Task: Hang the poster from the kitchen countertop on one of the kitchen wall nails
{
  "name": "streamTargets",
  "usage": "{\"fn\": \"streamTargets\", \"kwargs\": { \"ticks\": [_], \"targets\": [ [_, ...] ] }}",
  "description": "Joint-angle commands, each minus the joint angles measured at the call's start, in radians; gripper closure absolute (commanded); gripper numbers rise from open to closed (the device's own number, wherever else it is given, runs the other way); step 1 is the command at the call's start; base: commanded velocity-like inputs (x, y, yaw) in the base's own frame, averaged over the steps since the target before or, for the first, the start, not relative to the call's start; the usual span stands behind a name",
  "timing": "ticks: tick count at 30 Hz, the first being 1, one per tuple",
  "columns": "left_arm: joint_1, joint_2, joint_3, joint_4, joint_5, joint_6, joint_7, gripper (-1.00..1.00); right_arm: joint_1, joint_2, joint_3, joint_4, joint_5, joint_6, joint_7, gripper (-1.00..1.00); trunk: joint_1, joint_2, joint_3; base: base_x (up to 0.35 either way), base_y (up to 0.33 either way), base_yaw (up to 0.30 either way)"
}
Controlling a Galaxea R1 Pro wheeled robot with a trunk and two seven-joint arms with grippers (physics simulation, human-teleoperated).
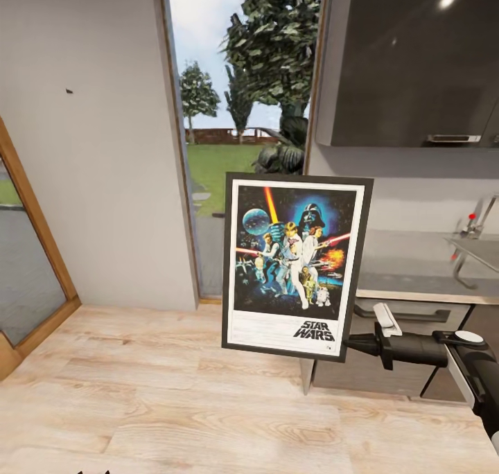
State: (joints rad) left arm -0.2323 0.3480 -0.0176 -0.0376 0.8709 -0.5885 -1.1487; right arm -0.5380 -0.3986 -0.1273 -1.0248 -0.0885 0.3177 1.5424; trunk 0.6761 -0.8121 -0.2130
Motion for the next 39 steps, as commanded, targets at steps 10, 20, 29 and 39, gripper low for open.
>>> {"fn": "streamTargets", "kwargs": {
  "ticks": [10, 20, 29, 39],
  "targets": [
    [-0.001, 0.0, -0.003, 0.001, 0.003, -0.004, -0.003, -1.0, 0.0, 0.0, 0.0, 0.0, -0.002, 0.014, 0.005, 1.0, -0.038, 0.069, 0.03, 0.0, 0.0, 0.0],
    [-0.001, 0.0, -0.004, 0.001, 0.003, -0.004, -0.003, -1.0, 0.0, 0.0, 0.0, 0.0, -0.002, 0.014, 0.005, 1.0, -0.077, 0.139, 0.061, 0.0, 0.0, 0.0],
    [-0.001, 0.0, -0.004, 0.001, 0.003, -0.004, -0.003, -1.0, 0.0, 0.0, 0.0, 0.0, -0.002, 0.014, 0.005, 1.0, -0.111, 0.202, 0.089, 0.0, 0.0, 0.0],
    [-0.001, 0.0, -0.004, 0.001, 0.003, -0.004, -0.003, -1.0, 0.0, 0.0, 0.0, 0.0, -0.002, 0.014, 0.005, 1.0, -0.149, 0.272, 0.121, 0.0, 0.0, 0.0]
  ]
}}
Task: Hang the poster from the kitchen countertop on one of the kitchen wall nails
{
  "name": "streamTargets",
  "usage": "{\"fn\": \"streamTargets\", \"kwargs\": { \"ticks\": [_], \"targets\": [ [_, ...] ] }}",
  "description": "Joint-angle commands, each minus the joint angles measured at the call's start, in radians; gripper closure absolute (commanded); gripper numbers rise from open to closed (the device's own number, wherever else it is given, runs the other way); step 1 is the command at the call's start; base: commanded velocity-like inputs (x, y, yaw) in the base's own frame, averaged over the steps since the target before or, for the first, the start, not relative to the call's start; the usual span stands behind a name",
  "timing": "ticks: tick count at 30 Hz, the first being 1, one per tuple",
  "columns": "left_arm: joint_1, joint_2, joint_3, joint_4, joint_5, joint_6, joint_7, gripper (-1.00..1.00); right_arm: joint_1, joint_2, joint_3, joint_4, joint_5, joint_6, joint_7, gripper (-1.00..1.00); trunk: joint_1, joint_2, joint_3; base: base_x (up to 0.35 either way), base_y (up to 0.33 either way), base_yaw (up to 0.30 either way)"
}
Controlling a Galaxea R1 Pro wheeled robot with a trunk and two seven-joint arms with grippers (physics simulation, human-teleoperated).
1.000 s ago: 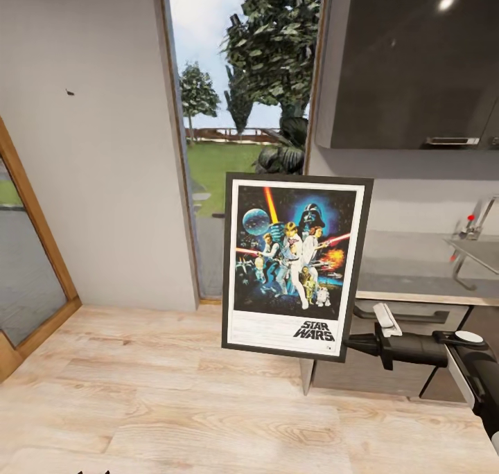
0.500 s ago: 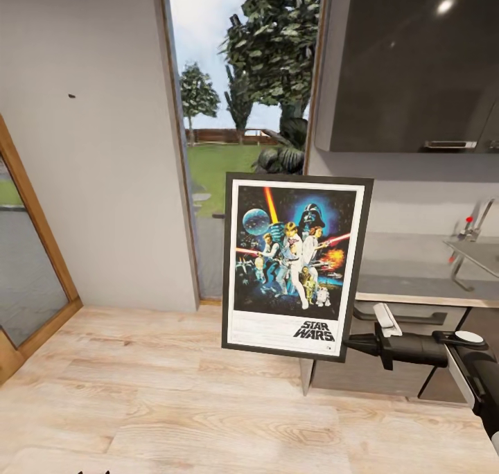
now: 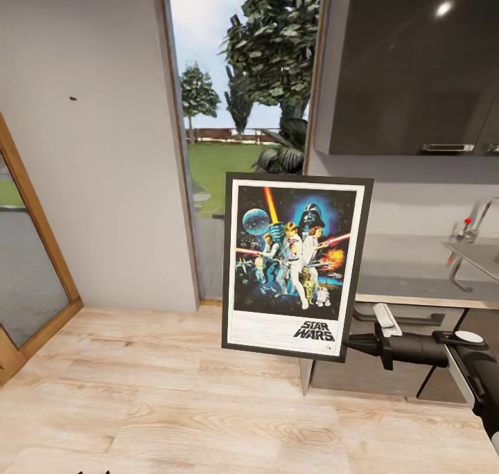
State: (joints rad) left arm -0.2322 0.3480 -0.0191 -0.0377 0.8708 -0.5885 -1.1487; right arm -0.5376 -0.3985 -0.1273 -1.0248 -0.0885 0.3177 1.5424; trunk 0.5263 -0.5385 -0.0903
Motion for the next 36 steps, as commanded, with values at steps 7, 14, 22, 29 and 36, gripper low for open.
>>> {"fn": "streamTargets", "kwargs": {
  "ticks": [7, 14, 22, 29, 36],
  "targets": [
    [-0.001, 0.0, -0.002, 0.001, 0.004, -0.004, -0.003, -1.0, -0.001, 0.0, 0.0, 0.0, -0.002, 0.014, 0.005, 1.0, -0.026, 0.048, 0.02, 0.0, 0.0, 0.0],
    [-0.001, 0.0, -0.002, 0.001, 0.004, -0.004, -0.003, -1.0, -0.001, 0.0, 0.0, 0.0, -0.003, 0.014, 0.005, 1.0, -0.053, 0.097, 0.042, 0.0, 0.0, 0.0],
    [-0.001, 0.0, -0.002, 0.001, 0.004, -0.004, -0.003, -1.0, -0.001, 0.0, 0.0, -0.001, -0.004, 0.014, 0.005, 1.0, -0.076, 0.139, 0.061, 0.0, 0.0, 0.0],
    [-0.001, 0.0, -0.002, 0.001, 0.004, -0.004, -0.003, -1.0, -0.001, 0.0, 0.0, -0.001, -0.004, 0.014, 0.005, 1.0, -0.076, 0.139, 0.061, 0.0, 0.0, 0.0],
    [-0.001, 0.0, 0.001, 0.001, 0.004, -0.004, -0.004, -1.0, -0.001, 0.0, 0.0, -0.001, -0.004, 0.013, 0.005, 1.0, -0.076, 0.139, 0.061, 0.0, 0.0, 0.0]
  ]
}}
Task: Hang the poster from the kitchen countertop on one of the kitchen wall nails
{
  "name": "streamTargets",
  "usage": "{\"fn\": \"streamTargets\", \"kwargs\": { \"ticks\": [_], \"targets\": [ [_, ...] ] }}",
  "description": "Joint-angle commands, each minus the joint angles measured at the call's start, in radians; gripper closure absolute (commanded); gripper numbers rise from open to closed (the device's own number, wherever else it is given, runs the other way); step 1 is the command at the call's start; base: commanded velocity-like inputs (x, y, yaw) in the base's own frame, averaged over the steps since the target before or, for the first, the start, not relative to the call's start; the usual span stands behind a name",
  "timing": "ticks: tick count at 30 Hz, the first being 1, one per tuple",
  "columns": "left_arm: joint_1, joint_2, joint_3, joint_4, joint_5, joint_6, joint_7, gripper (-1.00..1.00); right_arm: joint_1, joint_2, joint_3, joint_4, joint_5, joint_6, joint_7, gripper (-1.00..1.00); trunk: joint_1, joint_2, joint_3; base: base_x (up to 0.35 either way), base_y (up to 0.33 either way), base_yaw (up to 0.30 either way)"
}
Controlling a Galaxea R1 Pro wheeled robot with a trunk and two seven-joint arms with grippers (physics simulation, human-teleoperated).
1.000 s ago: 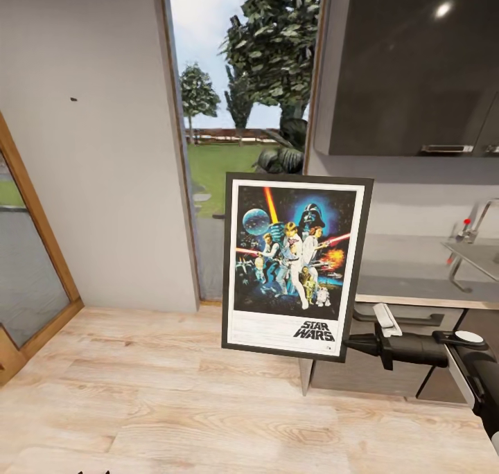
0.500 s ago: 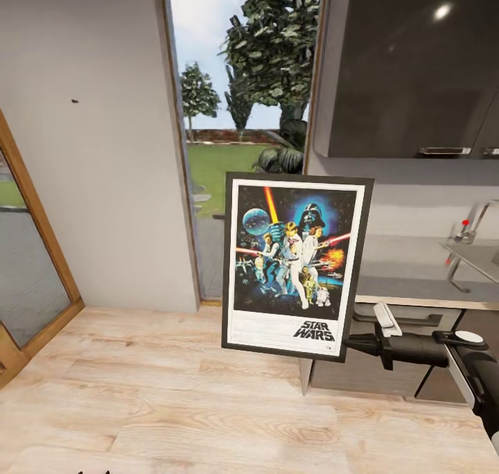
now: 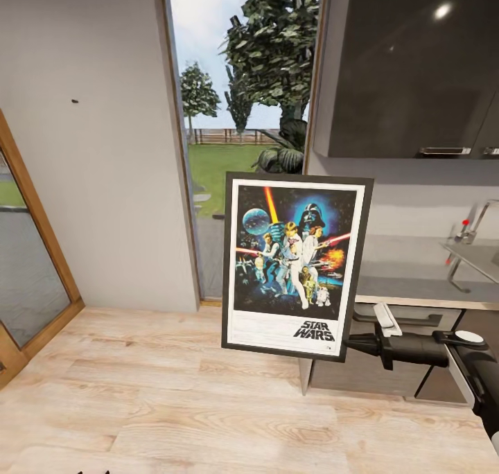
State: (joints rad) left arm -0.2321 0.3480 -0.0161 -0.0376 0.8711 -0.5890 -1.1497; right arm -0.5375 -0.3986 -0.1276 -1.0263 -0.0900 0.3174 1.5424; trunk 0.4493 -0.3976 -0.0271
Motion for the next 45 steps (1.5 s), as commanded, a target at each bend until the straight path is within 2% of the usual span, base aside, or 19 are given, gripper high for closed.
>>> {"fn": "streamTargets", "kwargs": {
  "ticks": [1, 11, 28, 41, 45],
  "targets": [
    [-0.001, 0.0, -0.001, 0.001, 0.003, -0.004, -0.004, -1.0, -0.001, 0.0, 0.0, 0.0, -0.002, 0.014, 0.005, 1.0, 0.001, -0.002, -0.002, 0.0, 0.0, 0.0],
    [-0.001, 0.0, 0.003, 0.001, 0.003, -0.005, -0.006, -1.0, -0.001, 0.0, 0.0, 0.0, -0.002, 0.013, 0.005, 1.0, 0.001, -0.002, -0.002, 0.0, 0.043, 0.043],
    [-0.001, 0.0, 0.002, 0.001, 0.003, -0.005, -0.007, -1.0, -0.001, 0.0, 0.0, 0.0, -0.002, 0.008, 0.005, 1.0, 0.001, -0.002, -0.002, 0.111, 0.266, 0.268],
    [-0.001, 0.0, -0.001, 0.001, 0.002, -0.005, -0.007, -1.0, -0.001, 0.001, 0.0, 0.0, -0.002, 0.008, 0.005, 1.0, 0.001, -0.002, -0.002, 0.2, 0.288, 0.032],
    [-0.001, 0.0, -0.002, 0.001, -0.011, -0.005, -0.007, -1.0, -0.001, 0.001, 0.0, 0.0, -0.001, 0.008, 0.005, 1.0, 0.001, -0.002, -0.002, 0.192, 0.313, 0.001]
  ]
}}
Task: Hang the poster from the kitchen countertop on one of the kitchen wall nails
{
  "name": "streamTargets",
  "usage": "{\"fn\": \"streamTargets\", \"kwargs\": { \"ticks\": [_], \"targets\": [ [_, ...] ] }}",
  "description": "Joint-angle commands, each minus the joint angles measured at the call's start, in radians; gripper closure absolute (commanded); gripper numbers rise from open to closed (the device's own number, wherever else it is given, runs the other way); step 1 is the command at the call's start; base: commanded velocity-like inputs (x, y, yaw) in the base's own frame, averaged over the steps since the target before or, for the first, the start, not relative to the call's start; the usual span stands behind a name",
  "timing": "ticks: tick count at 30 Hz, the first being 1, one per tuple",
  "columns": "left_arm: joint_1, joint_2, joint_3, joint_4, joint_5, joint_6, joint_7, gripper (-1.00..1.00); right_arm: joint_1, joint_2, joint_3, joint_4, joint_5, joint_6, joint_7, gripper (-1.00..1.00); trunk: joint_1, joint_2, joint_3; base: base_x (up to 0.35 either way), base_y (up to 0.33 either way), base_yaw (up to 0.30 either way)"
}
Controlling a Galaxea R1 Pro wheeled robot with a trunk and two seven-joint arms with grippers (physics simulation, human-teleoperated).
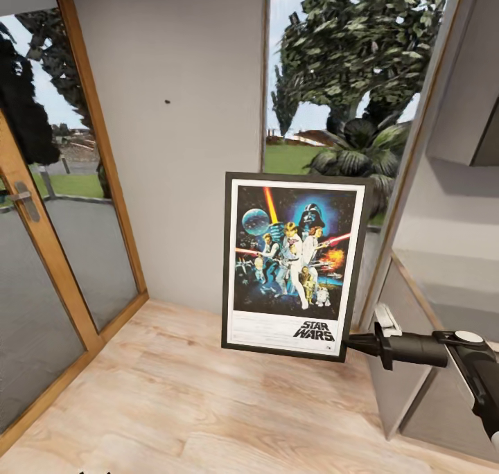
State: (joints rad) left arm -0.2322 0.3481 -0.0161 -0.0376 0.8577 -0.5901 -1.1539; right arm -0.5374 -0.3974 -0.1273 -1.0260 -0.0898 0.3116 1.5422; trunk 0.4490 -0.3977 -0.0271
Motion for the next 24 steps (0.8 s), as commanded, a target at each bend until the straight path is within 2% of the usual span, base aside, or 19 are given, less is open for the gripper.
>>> {"fn": "streamTargets", "kwargs": {
  "ticks": [1, 6, 24],
  "targets": [
    [-0.001, 0.0, -0.002, 0.001, -0.01, -0.004, -0.003, -1.0, -0.001, 0.0, 0.0, 0.0, -0.001, 0.014, 0.006, 1.0, 0.001, -0.002, -0.002, 0.175, 0.321, 0.0],
    [-0.001, 0.0, -0.002, 0.001, -0.03, -0.004, -0.003, -1.0, -0.001, 0.0, 0.0, 0.0, -0.001, 0.014, 0.005, 1.0, 0.001, -0.002, -0.002, 0.159, 0.326, 0.0],
    [-0.001, 0.0, -0.003, 0.001, -0.034, -0.003, -0.003, -1.0, -0.001, 0.0, 0.0, 0.0, -0.001, 0.014, 0.005, 1.0, 0.001, -0.002, -0.002, 0.148, 0.33, 0.0]
  ]
}}
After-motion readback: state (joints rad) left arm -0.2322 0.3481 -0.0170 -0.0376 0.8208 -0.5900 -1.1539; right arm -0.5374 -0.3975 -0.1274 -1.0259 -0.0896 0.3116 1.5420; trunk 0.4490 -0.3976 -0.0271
